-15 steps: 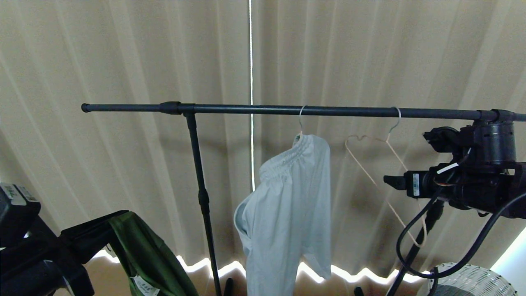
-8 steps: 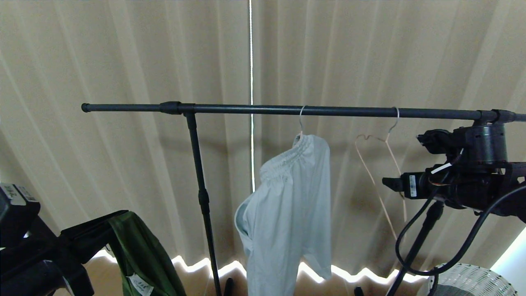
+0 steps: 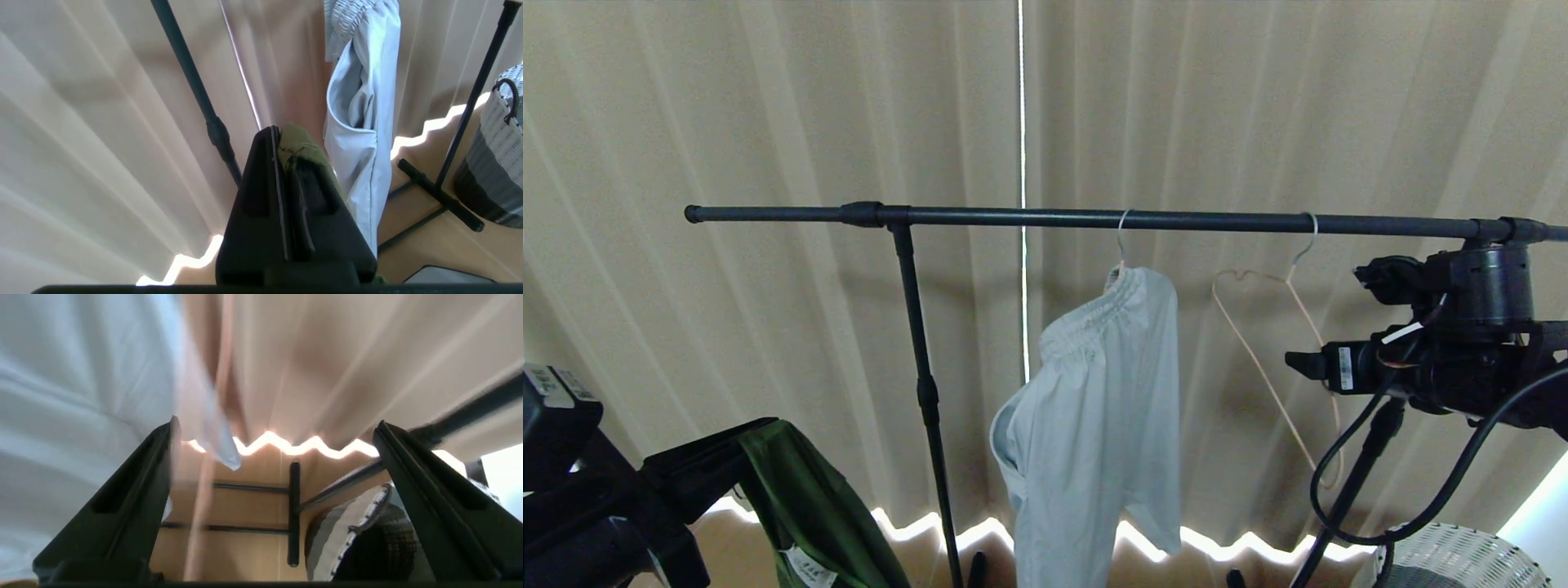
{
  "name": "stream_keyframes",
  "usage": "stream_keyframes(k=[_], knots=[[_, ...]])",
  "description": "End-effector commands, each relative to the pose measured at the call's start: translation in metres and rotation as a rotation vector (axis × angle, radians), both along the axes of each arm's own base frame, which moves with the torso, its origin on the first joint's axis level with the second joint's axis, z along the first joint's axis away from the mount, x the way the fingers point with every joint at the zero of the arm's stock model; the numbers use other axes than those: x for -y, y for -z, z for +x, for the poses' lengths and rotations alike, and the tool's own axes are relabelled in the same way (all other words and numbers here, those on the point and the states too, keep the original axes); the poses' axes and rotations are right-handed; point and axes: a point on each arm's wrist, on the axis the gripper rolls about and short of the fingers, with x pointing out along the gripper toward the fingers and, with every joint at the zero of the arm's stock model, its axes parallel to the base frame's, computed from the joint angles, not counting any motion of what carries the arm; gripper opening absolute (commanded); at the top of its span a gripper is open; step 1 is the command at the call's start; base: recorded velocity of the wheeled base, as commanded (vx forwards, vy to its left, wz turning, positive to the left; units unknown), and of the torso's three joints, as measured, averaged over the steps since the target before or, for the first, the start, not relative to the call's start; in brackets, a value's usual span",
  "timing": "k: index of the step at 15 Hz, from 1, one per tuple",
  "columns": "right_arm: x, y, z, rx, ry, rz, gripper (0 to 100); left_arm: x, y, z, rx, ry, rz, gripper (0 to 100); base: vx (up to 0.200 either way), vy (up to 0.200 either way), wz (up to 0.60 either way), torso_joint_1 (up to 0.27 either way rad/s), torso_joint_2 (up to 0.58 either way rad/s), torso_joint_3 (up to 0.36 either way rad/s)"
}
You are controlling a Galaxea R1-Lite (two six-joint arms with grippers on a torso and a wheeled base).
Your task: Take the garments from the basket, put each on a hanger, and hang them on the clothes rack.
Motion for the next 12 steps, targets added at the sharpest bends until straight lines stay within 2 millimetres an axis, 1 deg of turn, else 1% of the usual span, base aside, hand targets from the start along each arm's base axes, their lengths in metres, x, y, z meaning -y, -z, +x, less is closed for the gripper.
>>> stream_keyframes(k=[1, 6, 9, 10, 12], knots=[[-0.0064, 0.0014, 0.0001, -0.004, -0.027, -0.007, 100, 0.0000, -0.0002, -0.0002, 0.002, 0.001, 0.000, 0, 0.000, 0.000, 0.00, 0.000, 0.00, 0.000], [-0.0114, 0.0084, 0.0027, -0.028, -0.042, -0.010, 100, -0.0003, -0.0004, -0.0004, 0.003, -0.001, -0.001, 0, 0.000, 0.000, 0.00, 0.000, 0.00, 0.000], [-0.0113, 0.0067, 0.0022, -0.022, -0.043, -0.012, 100, -0.0004, -0.0008, -0.0009, 0.006, -0.001, -0.002, 0, 0.000, 0.000, 0.00, 0.000, 0.00, 0.000], [-0.0113, 0.0071, 0.0020, -0.024, -0.043, -0.012, 0, -0.0004, -0.0012, -0.0007, 0.007, -0.001, -0.002, 0, 0.000, 0.000, 0.00, 0.000, 0.00, 0.000], [-0.0111, 0.0057, 0.0008, -0.020, -0.048, -0.018, 0, -0.0004, -0.0008, -0.0009, 0.006, -0.001, -0.002, 0, 0.000, 0.000, 0.00, 0.000, 0.00, 0.000]])
